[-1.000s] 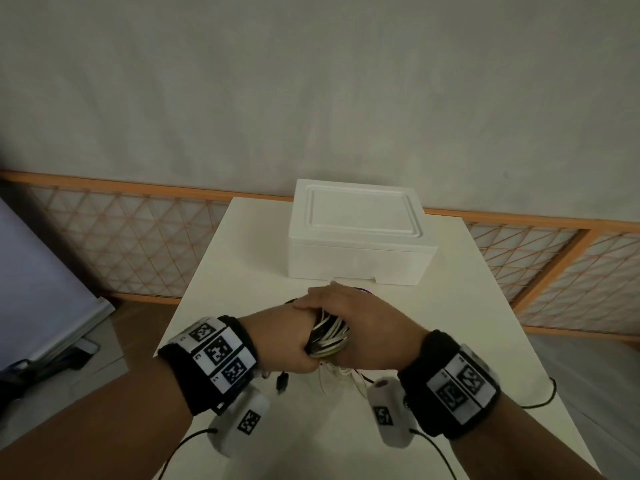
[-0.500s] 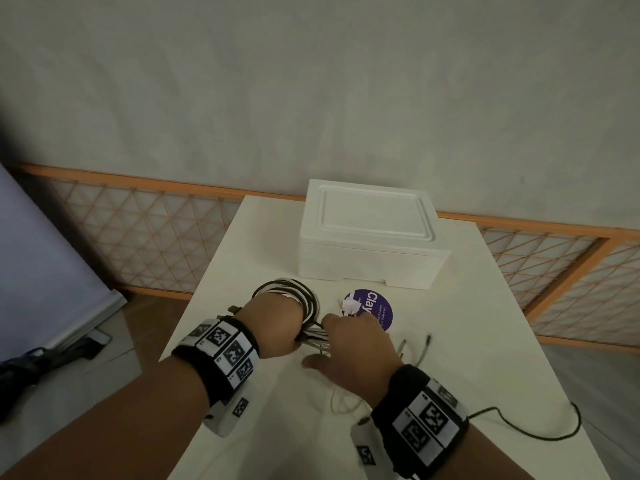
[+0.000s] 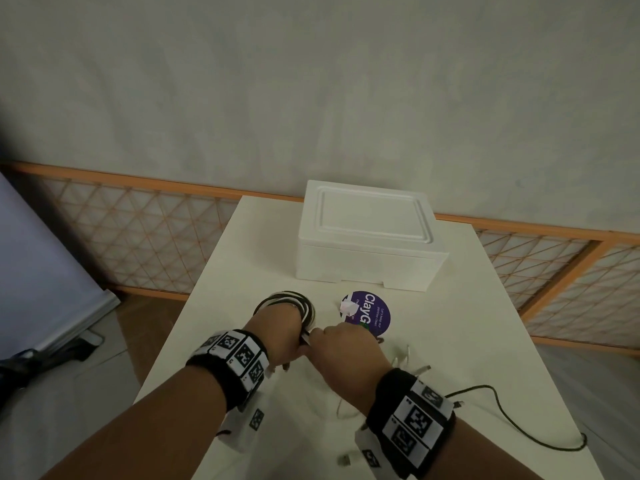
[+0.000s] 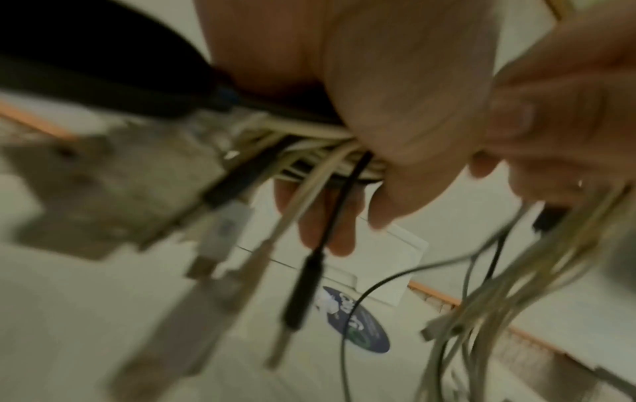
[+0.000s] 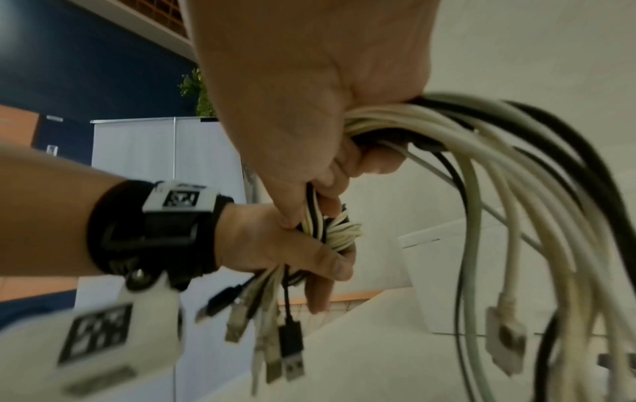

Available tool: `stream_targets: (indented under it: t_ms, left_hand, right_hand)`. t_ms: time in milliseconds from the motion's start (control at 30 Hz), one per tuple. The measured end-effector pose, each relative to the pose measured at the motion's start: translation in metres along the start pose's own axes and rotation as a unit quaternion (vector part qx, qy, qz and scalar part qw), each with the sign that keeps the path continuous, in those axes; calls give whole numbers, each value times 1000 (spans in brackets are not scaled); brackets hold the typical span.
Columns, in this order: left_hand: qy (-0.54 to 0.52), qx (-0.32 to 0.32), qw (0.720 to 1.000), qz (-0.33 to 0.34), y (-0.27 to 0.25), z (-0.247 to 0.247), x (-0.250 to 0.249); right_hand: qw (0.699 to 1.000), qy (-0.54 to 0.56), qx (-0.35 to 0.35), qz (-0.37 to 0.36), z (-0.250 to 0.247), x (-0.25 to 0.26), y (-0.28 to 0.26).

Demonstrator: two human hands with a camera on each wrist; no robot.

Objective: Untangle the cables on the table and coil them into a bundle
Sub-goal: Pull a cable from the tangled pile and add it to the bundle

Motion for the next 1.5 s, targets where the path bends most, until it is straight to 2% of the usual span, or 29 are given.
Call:
stream_targets:
  t_ms: [67,200,367,433,500,667,900,1000,1100,1200,1233,1267,1333,1400,1433,1500]
  left_hand:
    - [41,-44,998,2,4,0,2]
    - [108,-77,991,11,7,0,2]
    - [172,-107,979,16,4,-20,10]
    - [158,-92,983,14,3,-14,12]
    - [139,-94,986,-6,5,-8,15]
    - [115,-87,988,-58,9,-4,42]
    - [110,-128,982,-87,9,-1,60]
    - [92,-133,982,-101,10,-2,65]
    - [79,-120,981,-128,8,1,76]
    - [98,-109,977,-156,-1,8,91]
    - [114,-106,975,-157,-3,9,93]
    - [127,-102,975,-153,-5,10,93]
    - [129,-91,978,-137,-6,9,84]
    - [122,-92,980,-125,-3,5,70]
    - [118,-94,981,-119,-1,3,63]
    - [116,-86,983,-112,0,2,53]
  right_hand:
    - [1000,17,-19,4,4,-2,-1]
    - [997,19,-46,54,-2,3,4]
    - [988,113,4,101,-3,13,17]
    - [983,140,5,121,-1,16,17]
    - [986,125,14,109,-1,12,18]
    - [980,150,-28,132,-2,-34,4]
    - [980,100,-74,152,-38,-61,-22]
    - [977,49,-131,163,-57,-61,-36]
    - [953,-60,-187,231,-64,-74,-49]
    - [922,-100,-258,270,-68,-105,-64]
    - [920,-104,-245,288,-63,-115,-66]
    - [925,-106,-202,303,-53,-126,-65]
    - [930,-76,-63,354,-35,-133,-58]
    - [924,-30,32,380,-23,-129,-42]
    - [931,-11,35,364,-21,-122,-32]
    - [964,21,-48,259,-19,-93,-10]
Point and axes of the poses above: each hand's wrist, its own y-axis towards the middle knuckle, its own z-axis out of the palm, x = y × z, the point moved 1 cm from there along y, towards the middle knuckle, and after that the axes turned 14 degrees about y, right-handed, at the moved point
